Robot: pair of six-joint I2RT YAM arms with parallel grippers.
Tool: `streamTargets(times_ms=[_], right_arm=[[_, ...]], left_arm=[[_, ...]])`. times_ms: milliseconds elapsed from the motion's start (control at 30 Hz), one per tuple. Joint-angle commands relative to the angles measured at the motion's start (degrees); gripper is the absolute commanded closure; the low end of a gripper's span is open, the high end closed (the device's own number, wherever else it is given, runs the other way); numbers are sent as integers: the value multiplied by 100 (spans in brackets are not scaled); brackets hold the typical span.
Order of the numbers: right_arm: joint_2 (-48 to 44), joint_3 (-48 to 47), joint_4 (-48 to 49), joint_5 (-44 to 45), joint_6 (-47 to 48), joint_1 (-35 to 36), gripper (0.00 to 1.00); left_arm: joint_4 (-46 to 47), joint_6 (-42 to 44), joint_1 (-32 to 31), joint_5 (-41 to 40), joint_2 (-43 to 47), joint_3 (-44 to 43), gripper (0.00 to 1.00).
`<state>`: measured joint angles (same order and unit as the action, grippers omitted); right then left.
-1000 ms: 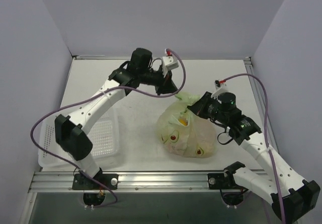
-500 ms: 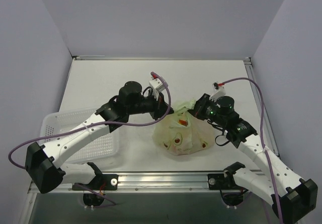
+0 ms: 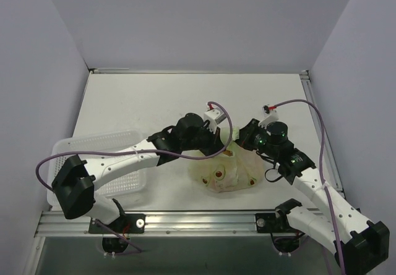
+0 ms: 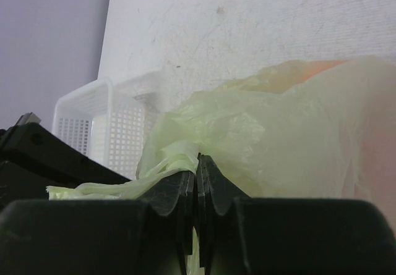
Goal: Place the fake fruits into the plastic bag and tie a complex knot
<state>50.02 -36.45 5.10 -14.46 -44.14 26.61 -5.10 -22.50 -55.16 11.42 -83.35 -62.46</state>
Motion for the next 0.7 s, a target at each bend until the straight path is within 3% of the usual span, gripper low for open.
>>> streamTargets(times_ms=[0, 100, 167, 233, 300, 333, 467, 533, 667], right_arm=[[-194, 32, 553, -39, -42, -33, 100], [-273, 85, 659, -267, 45, -33, 100], [-361, 7, 528, -540, 499, -51, 92], [-458, -187, 27, -619, 1001, -68, 73], [-598, -318, -367, -786, 1888, -130, 60], [-642, -337, -465, -987, 2126, -182, 48], [-590, -486, -791, -1593, 3436, -384, 20], [-459, -643, -906, -1840, 4227, -464, 14], [-29, -872, -906, -2246, 5081, -516, 13]], left_arm=[[211, -123, 22, -431, -295, -232, 100], [396, -79, 22, -229, -576, -355, 100], [614, 0, 136, -27, -586, -407, 100], [790, 132, 294, 649, -507, -382, 100], [888, 193, 514, 1027, -367, -303, 100], [914, 246, 567, 1359, -323, -285, 100], [976, 448, 629, 2048, -147, -179, 100], [1028, 492, 611, 2302, -85, -126, 100], [1099, 545, 611, 2602, 3, -30, 100]])
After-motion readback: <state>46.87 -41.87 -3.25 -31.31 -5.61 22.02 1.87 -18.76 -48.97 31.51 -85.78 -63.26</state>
